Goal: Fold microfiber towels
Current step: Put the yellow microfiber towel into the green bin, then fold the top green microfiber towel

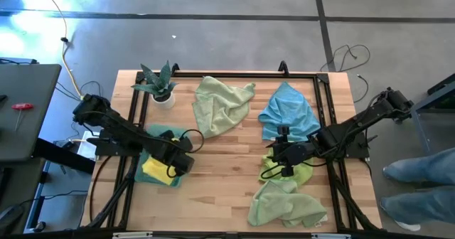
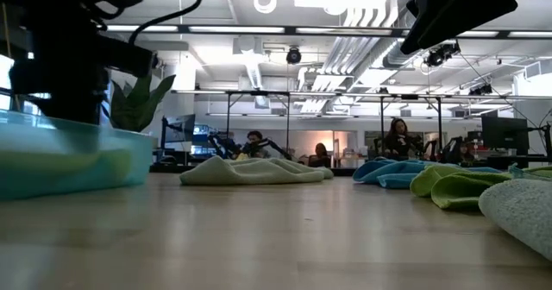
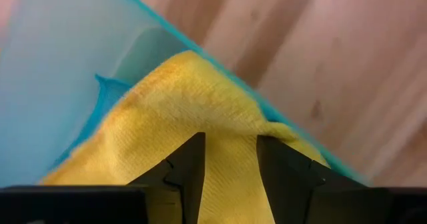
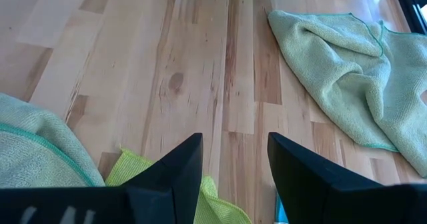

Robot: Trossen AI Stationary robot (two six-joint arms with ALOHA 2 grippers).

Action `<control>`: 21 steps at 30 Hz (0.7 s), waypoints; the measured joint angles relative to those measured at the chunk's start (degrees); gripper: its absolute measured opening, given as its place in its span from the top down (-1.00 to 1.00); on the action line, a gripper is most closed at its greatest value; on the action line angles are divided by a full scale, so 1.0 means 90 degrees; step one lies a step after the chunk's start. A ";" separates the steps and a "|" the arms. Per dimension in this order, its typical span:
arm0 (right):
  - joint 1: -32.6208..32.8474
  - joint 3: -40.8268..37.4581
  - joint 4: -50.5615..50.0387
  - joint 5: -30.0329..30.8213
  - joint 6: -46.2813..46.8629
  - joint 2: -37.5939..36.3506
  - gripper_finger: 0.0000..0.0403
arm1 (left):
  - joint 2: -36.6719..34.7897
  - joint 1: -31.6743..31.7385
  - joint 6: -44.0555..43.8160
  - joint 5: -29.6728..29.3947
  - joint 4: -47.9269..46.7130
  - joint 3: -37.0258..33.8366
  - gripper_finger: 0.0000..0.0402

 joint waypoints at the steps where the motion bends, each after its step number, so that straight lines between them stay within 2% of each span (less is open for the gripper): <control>1: 0.0001 0.0000 -0.0003 -0.0002 0.0000 0.0000 0.19 | -0.0005 0.0073 0.0072 -0.0109 0.0047 0.0000 0.38; 11: 0.0000 0.0000 -0.0002 -0.0002 0.0000 0.0000 0.19 | -0.0058 0.0934 0.0915 -0.0269 0.0496 0.0144 0.38; 18: 0.0002 0.0000 -0.0002 0.0000 -0.0001 0.0000 0.19 | -0.0720 0.0901 0.1461 -0.0333 -0.0682 0.1085 0.38; 21: 0.0001 0.0000 -0.0002 -0.0001 0.0000 0.0000 0.19 | -0.1007 0.0797 0.1652 -0.0438 -0.0813 0.1308 0.38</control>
